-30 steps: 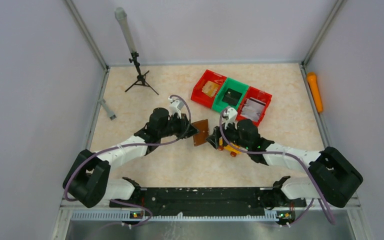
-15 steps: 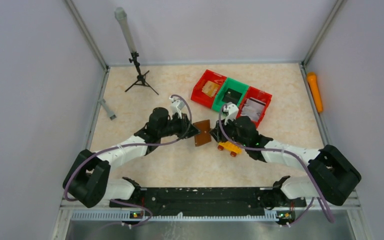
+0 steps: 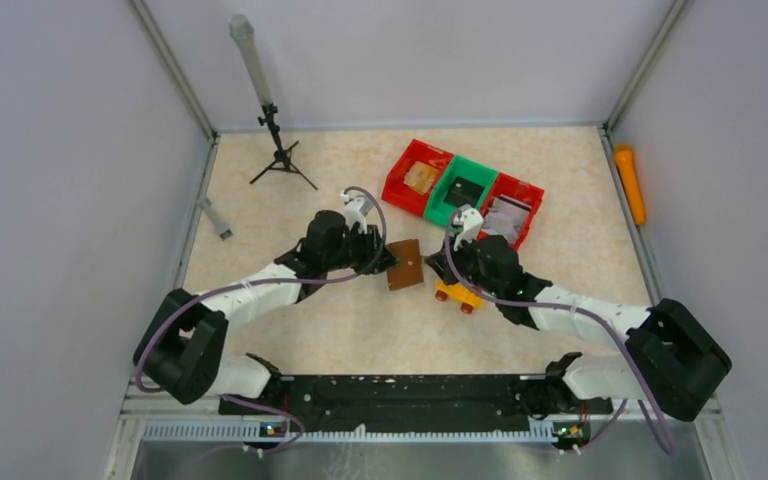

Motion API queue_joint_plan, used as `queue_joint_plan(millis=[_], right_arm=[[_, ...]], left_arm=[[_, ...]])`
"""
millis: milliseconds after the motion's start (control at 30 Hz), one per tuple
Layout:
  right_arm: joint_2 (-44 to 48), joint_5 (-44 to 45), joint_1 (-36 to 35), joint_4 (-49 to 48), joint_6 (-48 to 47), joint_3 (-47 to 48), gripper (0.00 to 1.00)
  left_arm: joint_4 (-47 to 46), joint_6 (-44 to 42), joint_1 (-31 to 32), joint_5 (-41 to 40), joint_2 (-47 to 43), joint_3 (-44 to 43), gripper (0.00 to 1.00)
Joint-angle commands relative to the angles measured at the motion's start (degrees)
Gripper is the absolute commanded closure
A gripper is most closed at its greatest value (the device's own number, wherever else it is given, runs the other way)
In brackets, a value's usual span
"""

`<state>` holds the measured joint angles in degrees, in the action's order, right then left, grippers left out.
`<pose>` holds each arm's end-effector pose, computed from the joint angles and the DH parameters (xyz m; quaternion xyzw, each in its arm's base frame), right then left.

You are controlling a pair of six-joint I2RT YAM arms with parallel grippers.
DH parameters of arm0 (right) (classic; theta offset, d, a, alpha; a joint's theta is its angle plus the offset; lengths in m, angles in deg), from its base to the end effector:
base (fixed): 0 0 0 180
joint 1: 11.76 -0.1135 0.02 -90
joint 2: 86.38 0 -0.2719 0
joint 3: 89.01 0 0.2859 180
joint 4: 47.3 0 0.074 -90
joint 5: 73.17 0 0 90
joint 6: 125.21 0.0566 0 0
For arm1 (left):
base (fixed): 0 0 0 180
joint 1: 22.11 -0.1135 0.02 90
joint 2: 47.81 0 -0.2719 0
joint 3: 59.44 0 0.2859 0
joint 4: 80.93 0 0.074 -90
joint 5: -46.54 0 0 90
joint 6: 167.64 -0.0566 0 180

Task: Take the credit cards out of the card holder
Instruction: Open the card holder.

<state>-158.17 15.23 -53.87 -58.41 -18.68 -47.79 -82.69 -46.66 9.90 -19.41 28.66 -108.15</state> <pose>0.2247 0.2052 0.1829 -0.1886 0.7943 0.2927 0.4978 0.2611 -0.1904 0.1896 0.1179 0.8284 -0.4214 0.3496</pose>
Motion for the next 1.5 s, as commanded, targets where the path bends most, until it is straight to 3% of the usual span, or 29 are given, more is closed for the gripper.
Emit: queue_joint_plan(millis=[0,100,200,500,700,800,933,1200,1367,1467], right_arm=[[3.5,-1.6,-0.1,-5.3,-0.4,-1.6,1.0],[2.2,-3.7,0.0,-5.3,-0.4,-0.9,1.0],[0.7,-4.9,0.0,-4.7,-0.2,0.1,1.0],[0.1,-3.9,0.0,-3.9,0.3,0.5,1.0],[-2.2,-2.8,0.0,-1.4,0.3,2.2,1.0],[-3.3,-2.9,0.0,-0.4,0.3,3.2,1.0],[-3.6,-4.5,0.0,-1.1,0.3,3.1,1.0],[-2.5,-6.1,0.0,-2.7,0.4,2.3,1.0],[-1.7,-6.8,0.0,-3.6,0.6,1.7,1.0],[-1.6,-6.4,0.0,-3.5,0.8,1.7,1.0]], left_arm=[[9.1,-2.2,0.0,-8.5,4.7,-6.7,0.63],[10.7,-1.9,0.2,-9.3,6.8,-7.8,0.45],[13.0,-1.9,0.3,-12.6,7.4,-8.6,0.35],[10.8,-2.0,0.4,-10.4,5.7,-7.0,0.28],[10.5,-1.9,0.4,-8.0,6.7,-7.6,0.29],[5.8,-2.1,0.4,-3.9,3.6,-5.0,0.28],[-0.4,-2.4,0.4,-2.5,-0.8,-0.5,0.14],[7.9,-5.4,3.3,-5.5,6.4,-7.2,0.01],[12.0,-7.3,6.4,-11.7,8.2,-10.0,0.01],[17.1,-7.2,6.4,-16.9,10.7,-12.8,0.1]])
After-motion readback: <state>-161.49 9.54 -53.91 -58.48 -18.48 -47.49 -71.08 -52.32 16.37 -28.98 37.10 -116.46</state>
